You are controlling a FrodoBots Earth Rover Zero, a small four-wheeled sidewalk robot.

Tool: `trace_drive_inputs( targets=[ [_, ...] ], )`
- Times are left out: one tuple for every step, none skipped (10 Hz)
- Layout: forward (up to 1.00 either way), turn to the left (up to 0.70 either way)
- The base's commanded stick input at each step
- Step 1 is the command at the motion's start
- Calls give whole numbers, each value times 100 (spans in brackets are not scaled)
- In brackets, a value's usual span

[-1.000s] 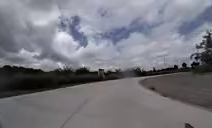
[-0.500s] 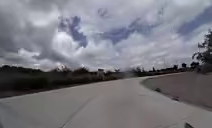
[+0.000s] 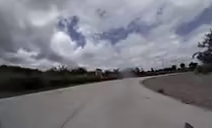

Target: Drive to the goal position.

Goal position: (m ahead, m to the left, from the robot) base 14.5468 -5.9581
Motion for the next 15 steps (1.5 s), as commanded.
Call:
trace_drive_inputs(
  targets=[
    [69,1],
    [69,1],
    [69,1],
    [69,1],
    [69,1],
    [69,1],
    [69,1],
    [69,1],
    [69,1],
    [69,1],
    [69,1],
    [69,1],
    [69,0],
    [69,-4],
    [69,-11]
  ],
)
